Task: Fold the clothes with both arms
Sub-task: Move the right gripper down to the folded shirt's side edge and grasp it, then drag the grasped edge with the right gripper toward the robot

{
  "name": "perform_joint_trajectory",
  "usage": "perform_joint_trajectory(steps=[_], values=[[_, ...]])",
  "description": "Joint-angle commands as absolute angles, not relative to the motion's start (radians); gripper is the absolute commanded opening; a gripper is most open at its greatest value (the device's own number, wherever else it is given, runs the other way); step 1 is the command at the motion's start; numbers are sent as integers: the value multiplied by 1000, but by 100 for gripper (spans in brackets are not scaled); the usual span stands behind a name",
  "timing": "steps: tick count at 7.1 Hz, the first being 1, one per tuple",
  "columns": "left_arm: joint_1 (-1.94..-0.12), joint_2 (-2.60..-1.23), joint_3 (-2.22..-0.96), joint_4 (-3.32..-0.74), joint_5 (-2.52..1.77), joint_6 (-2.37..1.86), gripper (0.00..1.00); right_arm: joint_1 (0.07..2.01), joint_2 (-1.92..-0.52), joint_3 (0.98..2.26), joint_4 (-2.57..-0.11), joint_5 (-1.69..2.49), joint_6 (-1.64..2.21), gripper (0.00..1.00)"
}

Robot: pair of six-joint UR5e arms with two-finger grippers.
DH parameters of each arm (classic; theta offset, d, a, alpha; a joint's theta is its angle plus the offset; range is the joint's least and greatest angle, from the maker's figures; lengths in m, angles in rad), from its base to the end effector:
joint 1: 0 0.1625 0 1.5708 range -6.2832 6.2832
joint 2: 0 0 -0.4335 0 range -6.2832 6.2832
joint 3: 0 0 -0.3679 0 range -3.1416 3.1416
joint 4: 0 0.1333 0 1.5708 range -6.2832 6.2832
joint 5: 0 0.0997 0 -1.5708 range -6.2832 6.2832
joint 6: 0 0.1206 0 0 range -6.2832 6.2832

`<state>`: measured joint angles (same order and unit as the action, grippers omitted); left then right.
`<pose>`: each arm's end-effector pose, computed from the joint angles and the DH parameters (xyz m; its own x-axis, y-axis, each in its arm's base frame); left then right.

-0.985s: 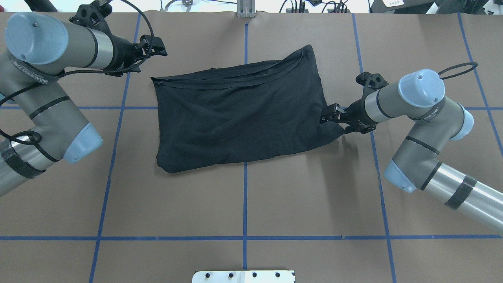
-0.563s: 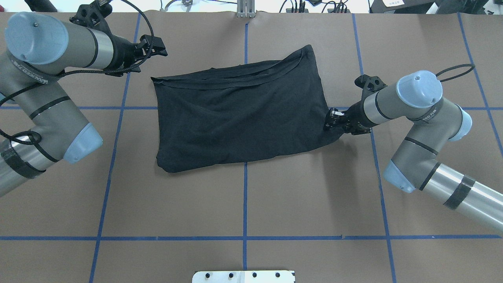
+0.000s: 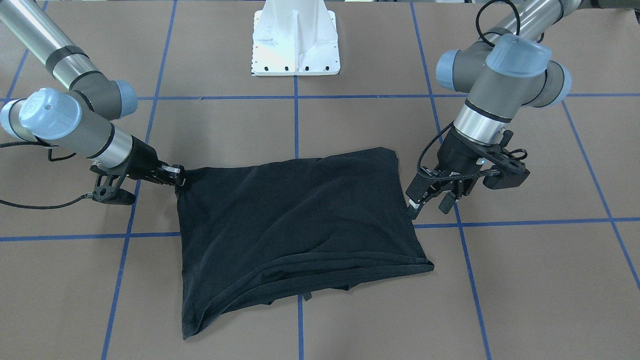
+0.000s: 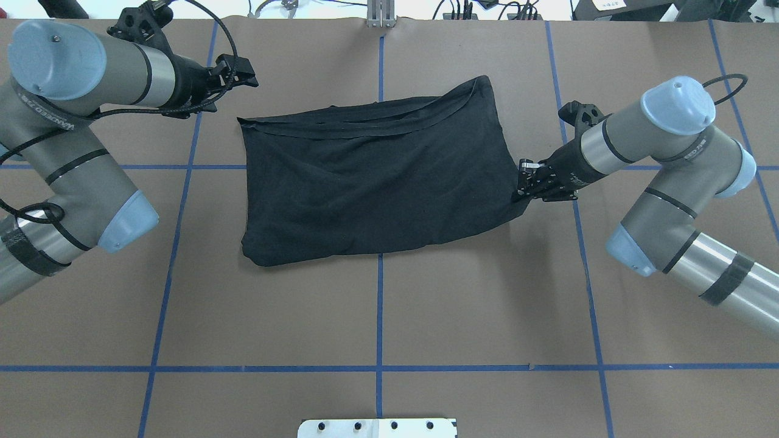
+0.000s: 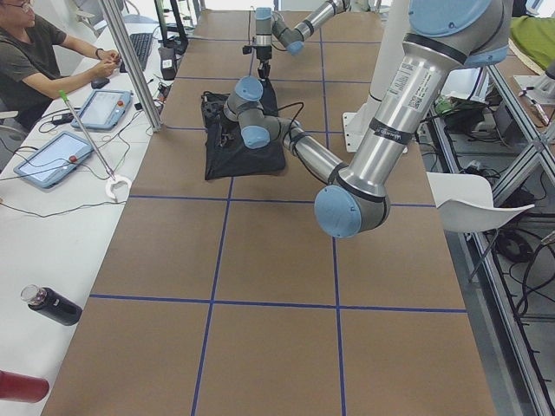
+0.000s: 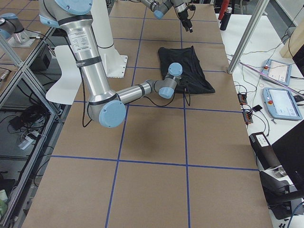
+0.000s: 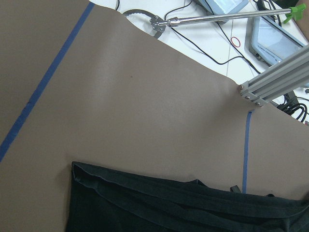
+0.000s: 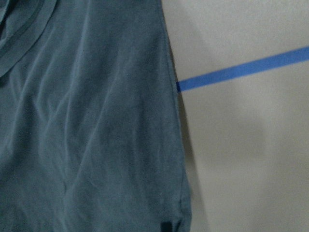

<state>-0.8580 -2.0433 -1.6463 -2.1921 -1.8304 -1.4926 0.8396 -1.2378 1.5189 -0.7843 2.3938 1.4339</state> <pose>0.3526 -0.5644 0.3106 0.2998 -0.2314 -0.9255 0.5549 0.8314 -0.0281 -0.3773 -0.4878 0.4223 0.3296 0.2284 0.9161 -0.0326 0.9725 -0.2307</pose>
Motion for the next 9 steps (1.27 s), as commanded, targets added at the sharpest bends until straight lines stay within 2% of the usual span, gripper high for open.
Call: perform_joint_trajectory(steps=[1,2,3,6,7,8,9], values=[[-861,-2039,-1649,-2192,-1830,-1493,100,868,-1370,1680,-759,2636,1434,0],[-859,-2031,-1649,-2194,-1832,-1491,100,801,-1446,1766,-741,2655,1437,0],[-859,-2031,-1655,-2192,-1832,-1493,100,729,-1465,1802,-736,2684,1453,0],[-851,-2017,-1684,-2194,-1836,-1526,100,525,-1378,1821,-736,2684,1683,0],[-848,-2017,-1683,-2194,-1836,-1525,100,500,-1329,1819,-736,2684,1816,46],[-844,-2005,-1687,-2203,-1845,-1525,100,494,-1297,1821,-735,2680,1833,99],[-819,-2005,-1700,-2204,-1858,-1525,100,502,-1296,1824,-730,2674,1832,100]])
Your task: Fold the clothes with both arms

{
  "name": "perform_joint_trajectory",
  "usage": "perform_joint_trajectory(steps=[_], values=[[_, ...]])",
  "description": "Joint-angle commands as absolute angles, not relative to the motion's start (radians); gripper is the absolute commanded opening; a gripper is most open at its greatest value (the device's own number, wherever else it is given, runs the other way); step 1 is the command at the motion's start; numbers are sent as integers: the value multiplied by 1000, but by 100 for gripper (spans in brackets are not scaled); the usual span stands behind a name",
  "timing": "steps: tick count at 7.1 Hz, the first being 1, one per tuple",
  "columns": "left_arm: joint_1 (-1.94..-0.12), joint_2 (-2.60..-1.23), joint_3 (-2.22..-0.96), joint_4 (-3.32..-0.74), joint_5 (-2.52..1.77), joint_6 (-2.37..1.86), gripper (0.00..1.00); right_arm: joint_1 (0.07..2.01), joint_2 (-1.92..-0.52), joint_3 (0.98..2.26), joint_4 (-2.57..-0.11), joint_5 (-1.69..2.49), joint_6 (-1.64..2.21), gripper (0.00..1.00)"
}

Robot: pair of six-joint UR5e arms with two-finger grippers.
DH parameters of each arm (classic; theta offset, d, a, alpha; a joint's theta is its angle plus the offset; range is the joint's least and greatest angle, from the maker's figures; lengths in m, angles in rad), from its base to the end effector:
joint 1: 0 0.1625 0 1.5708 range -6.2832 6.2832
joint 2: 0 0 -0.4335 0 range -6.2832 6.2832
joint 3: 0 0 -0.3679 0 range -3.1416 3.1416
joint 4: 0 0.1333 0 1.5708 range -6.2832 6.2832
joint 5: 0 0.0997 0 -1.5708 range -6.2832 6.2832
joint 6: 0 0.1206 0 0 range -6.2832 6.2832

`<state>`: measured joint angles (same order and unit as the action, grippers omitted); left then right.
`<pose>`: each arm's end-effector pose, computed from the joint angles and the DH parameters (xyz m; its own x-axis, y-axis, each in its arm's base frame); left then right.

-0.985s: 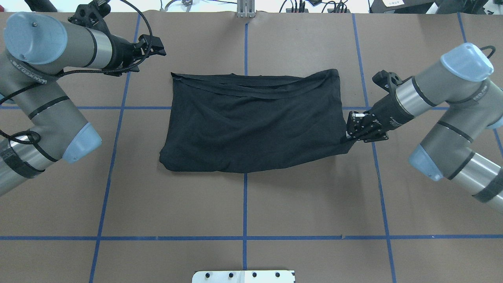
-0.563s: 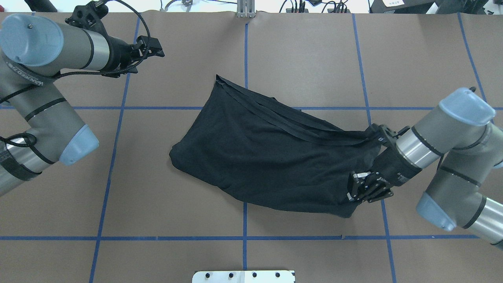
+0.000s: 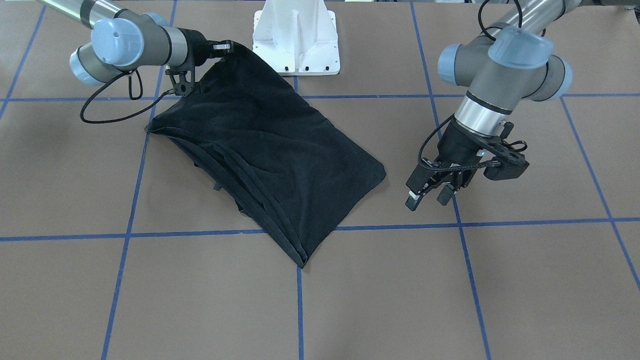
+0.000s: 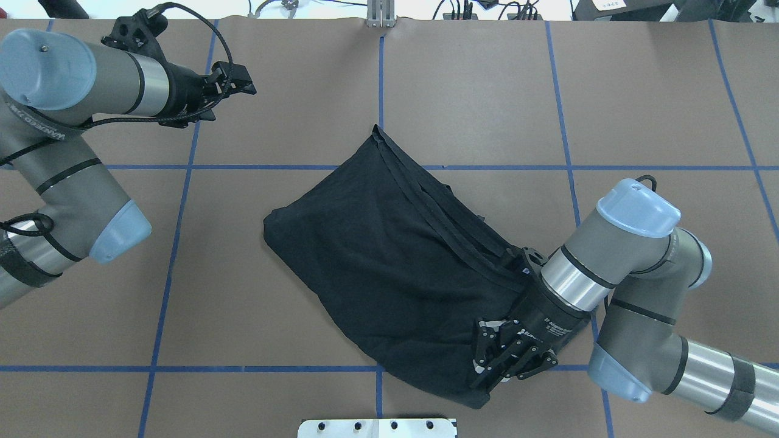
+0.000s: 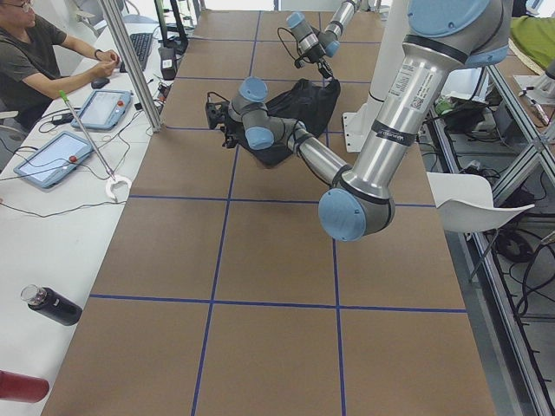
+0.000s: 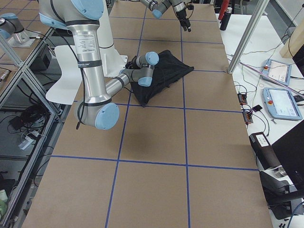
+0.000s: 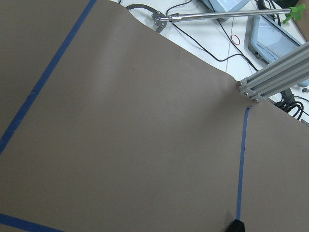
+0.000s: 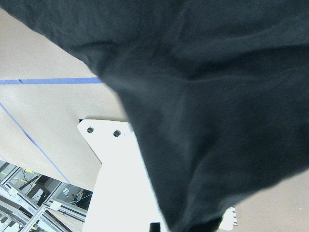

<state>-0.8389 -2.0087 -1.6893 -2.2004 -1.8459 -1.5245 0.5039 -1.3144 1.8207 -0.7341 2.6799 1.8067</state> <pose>0.3537 -0.5442 0.3120 0.2759 -0.2405 -0.9306 0.5355 0.8425 -0.0590 -0.4313 -0.2668 0.3184 0.3205 0.2956 0.8999 0.4873 0.7633 -0.4243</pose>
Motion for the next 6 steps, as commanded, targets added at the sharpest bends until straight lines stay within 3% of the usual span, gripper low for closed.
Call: perform_joint_trajectory(steps=[1,3,6], values=[[-787,-1975,-1738,-2204,-1858,-1514,100,544,-1298,1810,-689,2580,1829,100],[-695,-1956,-1805,-2200,-1858,-1528,100,597,-1299,1809,-664,2293,1809,100],[-588,-1907,-1780,-2203,-1809,-1574,100,664,-1296,1813,-663,2152,1749,100]])
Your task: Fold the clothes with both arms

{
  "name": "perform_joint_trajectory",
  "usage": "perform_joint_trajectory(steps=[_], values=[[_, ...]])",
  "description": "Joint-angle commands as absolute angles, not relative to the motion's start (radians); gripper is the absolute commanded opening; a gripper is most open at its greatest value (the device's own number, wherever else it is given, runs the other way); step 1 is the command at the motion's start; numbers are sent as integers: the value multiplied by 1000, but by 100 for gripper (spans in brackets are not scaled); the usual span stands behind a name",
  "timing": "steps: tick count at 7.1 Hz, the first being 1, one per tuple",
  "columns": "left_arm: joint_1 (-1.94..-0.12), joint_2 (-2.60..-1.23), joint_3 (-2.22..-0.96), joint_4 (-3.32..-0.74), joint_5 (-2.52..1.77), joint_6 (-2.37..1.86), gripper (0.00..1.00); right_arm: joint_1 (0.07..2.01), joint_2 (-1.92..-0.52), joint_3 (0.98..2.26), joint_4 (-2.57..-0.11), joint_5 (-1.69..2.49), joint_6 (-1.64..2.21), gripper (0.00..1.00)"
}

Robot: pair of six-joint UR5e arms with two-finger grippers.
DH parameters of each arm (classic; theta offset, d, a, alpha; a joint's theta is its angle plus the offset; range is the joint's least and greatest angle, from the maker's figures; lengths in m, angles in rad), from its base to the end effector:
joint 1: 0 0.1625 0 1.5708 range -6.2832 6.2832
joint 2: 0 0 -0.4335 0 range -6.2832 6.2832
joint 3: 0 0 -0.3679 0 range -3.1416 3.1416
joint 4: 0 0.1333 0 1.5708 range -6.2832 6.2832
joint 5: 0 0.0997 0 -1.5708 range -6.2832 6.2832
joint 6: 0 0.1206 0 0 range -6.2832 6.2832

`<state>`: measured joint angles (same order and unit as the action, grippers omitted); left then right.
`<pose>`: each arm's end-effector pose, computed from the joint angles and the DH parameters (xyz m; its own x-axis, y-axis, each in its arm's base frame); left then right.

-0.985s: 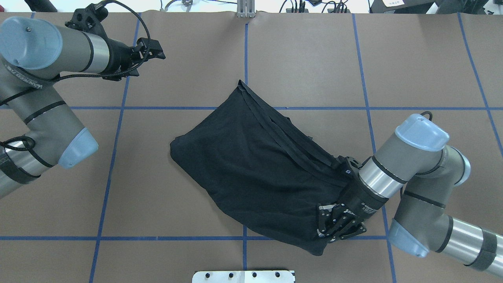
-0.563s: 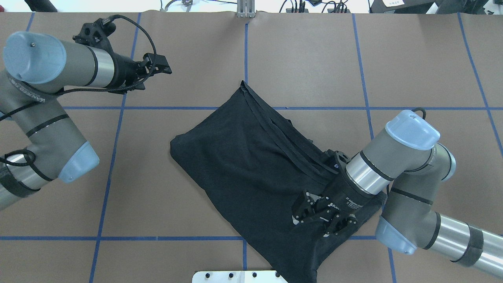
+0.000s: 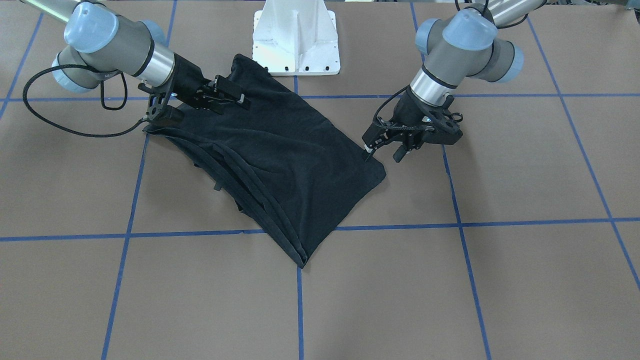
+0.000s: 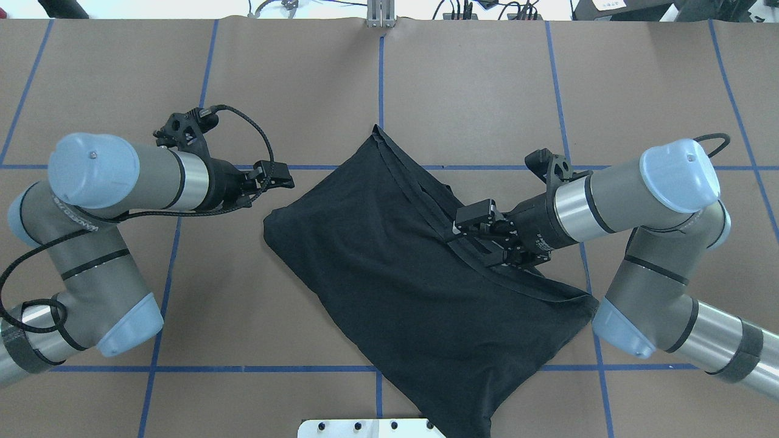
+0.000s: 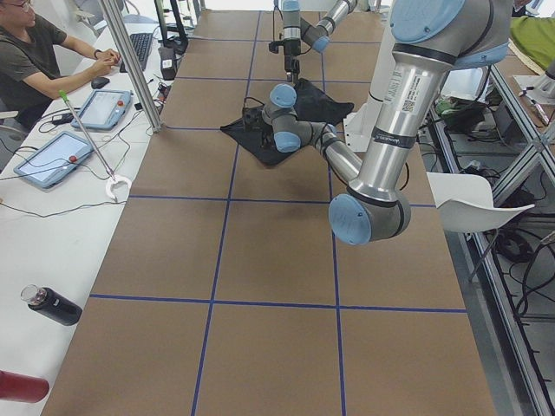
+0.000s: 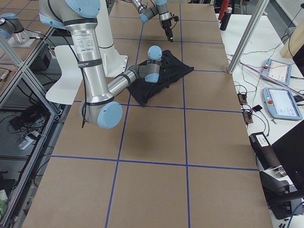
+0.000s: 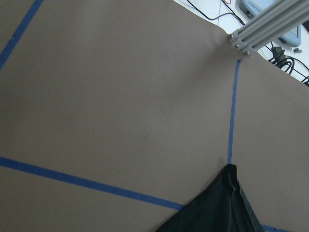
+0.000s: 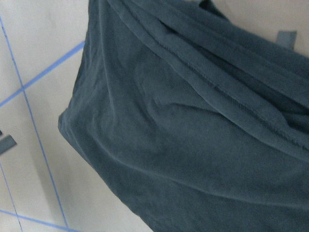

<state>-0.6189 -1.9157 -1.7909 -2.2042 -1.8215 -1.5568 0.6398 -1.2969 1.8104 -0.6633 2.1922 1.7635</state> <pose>0.4307 -0.4337 0.3231 0.3016 -0.1981 -0.9326 0.3696 0.9260 -0.0772 -0.4032 -0.3787 0.3152 0.1130 0.2782 0.9539 -0.0461 0.9604 -0.2746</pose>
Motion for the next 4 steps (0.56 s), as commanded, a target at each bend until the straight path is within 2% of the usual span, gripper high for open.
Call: perform_joint_trajectory(steps=[1,4], values=[[-583,-1911,-1755,-2198,-1809,-1571,99,664,-1289,1812,-664,2113,1746,100],[-571,-1936,-1631,-2203,-1801,-1566,96,664,-1285,1810,-664,2089,1746,100]])
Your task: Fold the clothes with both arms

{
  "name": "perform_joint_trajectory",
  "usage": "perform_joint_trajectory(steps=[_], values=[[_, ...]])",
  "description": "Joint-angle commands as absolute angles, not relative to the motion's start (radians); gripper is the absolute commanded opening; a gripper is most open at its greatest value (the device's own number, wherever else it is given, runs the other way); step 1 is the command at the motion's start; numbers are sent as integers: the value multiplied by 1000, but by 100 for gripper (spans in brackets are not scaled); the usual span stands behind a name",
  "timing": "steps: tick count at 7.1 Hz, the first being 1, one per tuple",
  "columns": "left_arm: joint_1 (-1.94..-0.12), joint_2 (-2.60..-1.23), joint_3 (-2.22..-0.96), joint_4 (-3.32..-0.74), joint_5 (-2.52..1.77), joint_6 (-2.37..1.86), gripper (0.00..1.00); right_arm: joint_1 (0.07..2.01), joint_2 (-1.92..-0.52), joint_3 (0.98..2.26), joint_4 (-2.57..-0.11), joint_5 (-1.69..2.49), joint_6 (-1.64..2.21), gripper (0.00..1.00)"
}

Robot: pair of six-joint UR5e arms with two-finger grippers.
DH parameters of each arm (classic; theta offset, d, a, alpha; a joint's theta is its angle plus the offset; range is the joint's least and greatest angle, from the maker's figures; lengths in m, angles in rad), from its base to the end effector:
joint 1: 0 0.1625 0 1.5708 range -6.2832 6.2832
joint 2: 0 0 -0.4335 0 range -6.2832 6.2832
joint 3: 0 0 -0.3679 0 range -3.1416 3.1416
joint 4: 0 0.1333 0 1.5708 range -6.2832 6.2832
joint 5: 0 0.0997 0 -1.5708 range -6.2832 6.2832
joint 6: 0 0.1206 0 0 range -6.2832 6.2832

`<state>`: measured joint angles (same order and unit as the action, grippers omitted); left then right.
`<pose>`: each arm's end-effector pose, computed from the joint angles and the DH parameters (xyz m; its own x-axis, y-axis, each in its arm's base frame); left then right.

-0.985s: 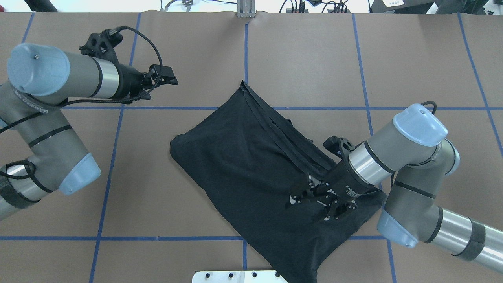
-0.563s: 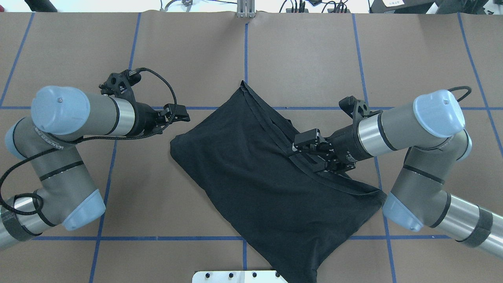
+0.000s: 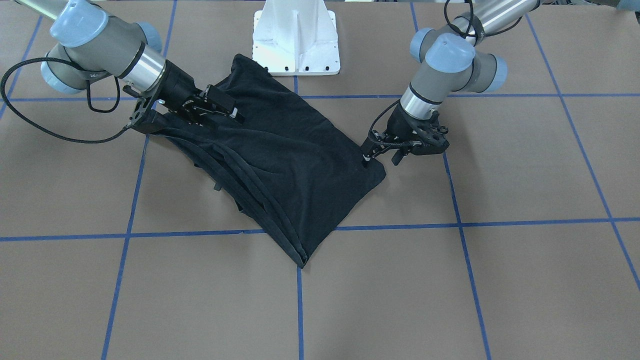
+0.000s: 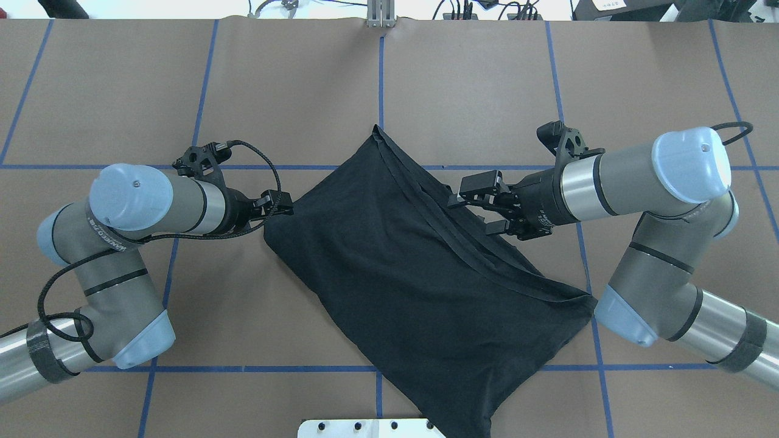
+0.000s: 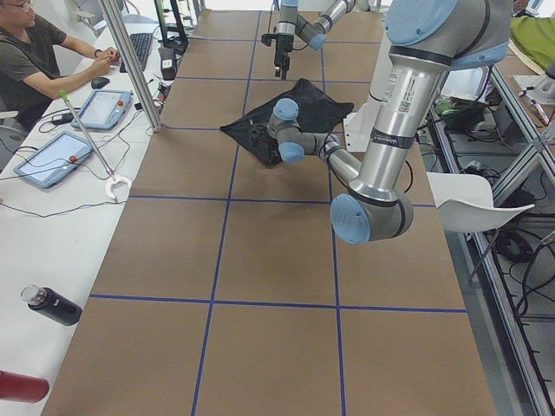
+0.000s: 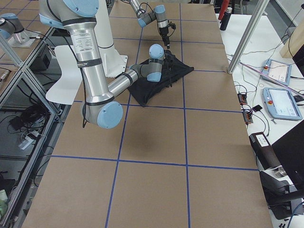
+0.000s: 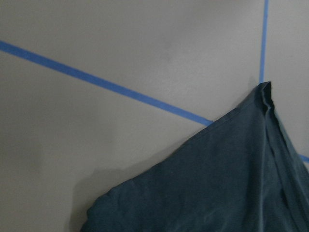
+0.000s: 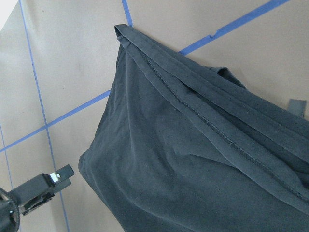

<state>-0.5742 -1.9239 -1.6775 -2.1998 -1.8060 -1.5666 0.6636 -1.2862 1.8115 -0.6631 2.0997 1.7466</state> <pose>0.4716 -0.4304 0.3720 0.3907 -0.2479 -0.8865 0.3532 0.9297 -0.1043 -0.3940 -0.4001 0.3096 0.0824 0.2561 0.9631 -0.1549 0.9580 -0.2415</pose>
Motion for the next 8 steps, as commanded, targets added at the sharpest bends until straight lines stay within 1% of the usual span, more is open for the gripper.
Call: perform_joint_trajectory(steps=[1,3,5,7,8], values=[[-571,-1956,-1605,-2203,-1795,-1566,92,664,-1285,1812,-663,2088,1746,100],[-571,-1962,-1606,-2203,-1793,-1566,89,667,-1285,1815,-663,2088,1746,100],[-560,-1963,-1608,-2201,-1795,-1566,78,676,-1287,1815,-663,2094,1747,100],[-537,-1968,-1606,-2198,-1795,-1566,55,681,-1287,1815,-663,2095,1747,100],[-535,-1968,-1606,-2195,-1796,-1566,36,686,-1287,1818,-663,2098,1747,100]])
